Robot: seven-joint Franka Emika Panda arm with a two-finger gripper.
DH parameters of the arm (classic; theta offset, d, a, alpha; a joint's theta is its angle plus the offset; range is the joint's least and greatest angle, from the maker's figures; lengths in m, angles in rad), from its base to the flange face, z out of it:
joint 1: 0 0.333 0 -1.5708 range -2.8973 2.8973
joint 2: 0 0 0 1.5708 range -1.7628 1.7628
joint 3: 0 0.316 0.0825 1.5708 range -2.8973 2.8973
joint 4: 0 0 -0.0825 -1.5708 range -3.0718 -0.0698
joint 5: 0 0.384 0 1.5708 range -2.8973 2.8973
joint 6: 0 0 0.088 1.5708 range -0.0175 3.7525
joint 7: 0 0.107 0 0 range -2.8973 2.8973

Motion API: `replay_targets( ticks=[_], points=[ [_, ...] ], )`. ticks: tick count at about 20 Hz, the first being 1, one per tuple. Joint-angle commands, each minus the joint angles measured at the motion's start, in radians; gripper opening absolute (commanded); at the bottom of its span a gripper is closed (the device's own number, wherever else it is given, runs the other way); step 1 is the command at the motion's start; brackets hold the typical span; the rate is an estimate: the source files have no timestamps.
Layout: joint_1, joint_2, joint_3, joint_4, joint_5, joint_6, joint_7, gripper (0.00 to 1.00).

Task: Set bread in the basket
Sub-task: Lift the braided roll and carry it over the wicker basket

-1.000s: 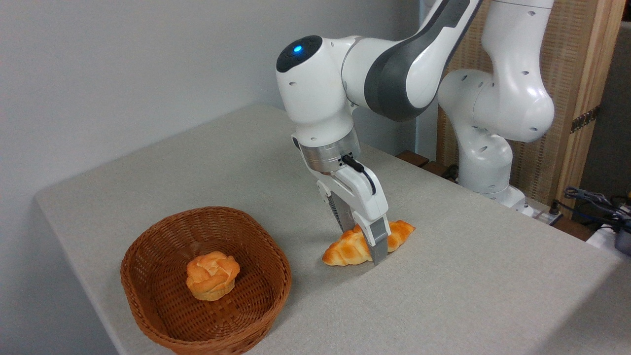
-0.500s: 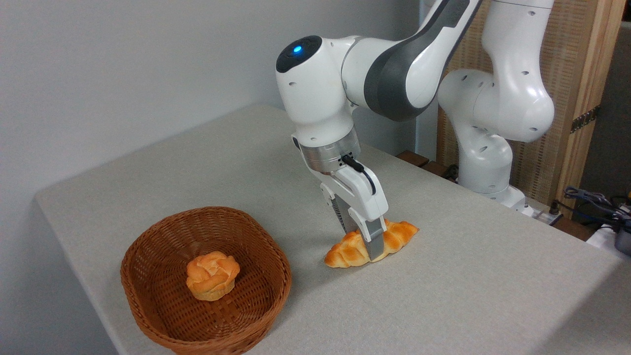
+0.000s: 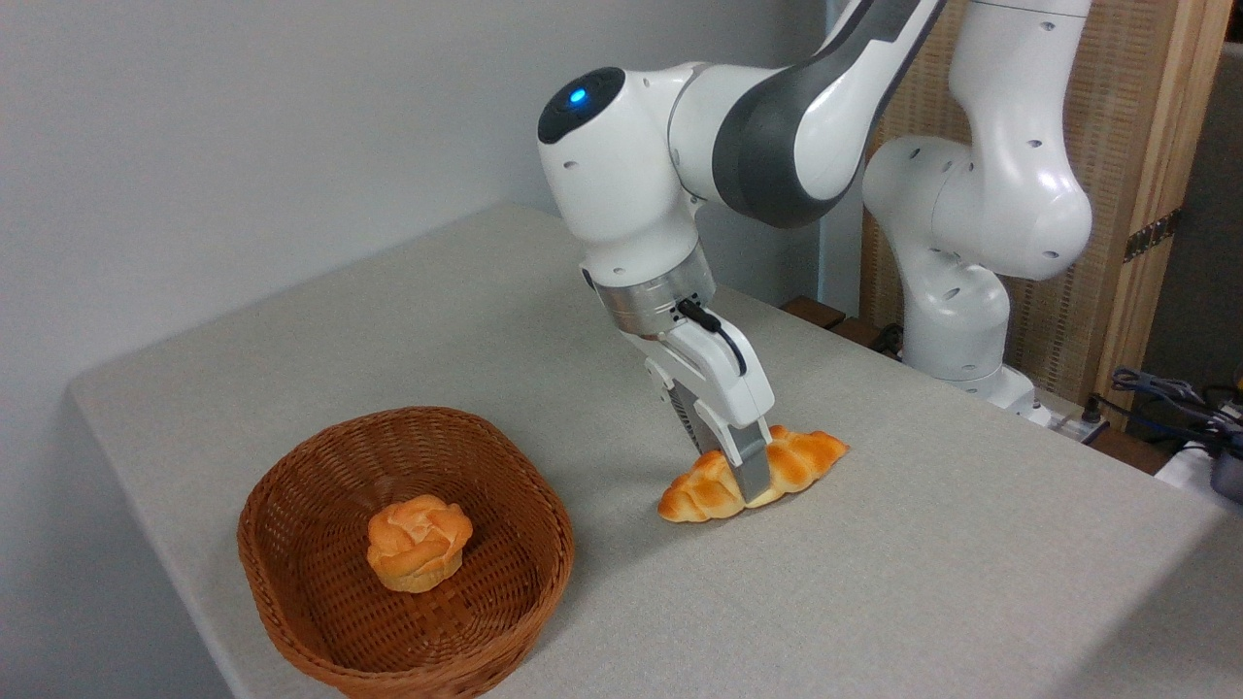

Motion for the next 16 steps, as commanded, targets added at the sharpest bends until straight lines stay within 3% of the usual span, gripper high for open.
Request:
replay_targets(
  ticks=[1,3,6,8,16],
  points=[
    [-0.025,-0.009,0.015,0.070,0.005,-0.058,0.006,0.48],
    [-0.052,0.005,0.017,0.121,-0.019,-0.092,0.001,0.48],
    [-0.054,0.057,0.015,0.245,-0.105,-0.142,-0.003,0.48],
    [-0.054,0.109,0.017,0.337,-0.161,-0.161,-0.029,0.48],
    [-0.049,0.348,0.038,0.699,-0.296,-0.138,-0.144,0.52]
  ],
)
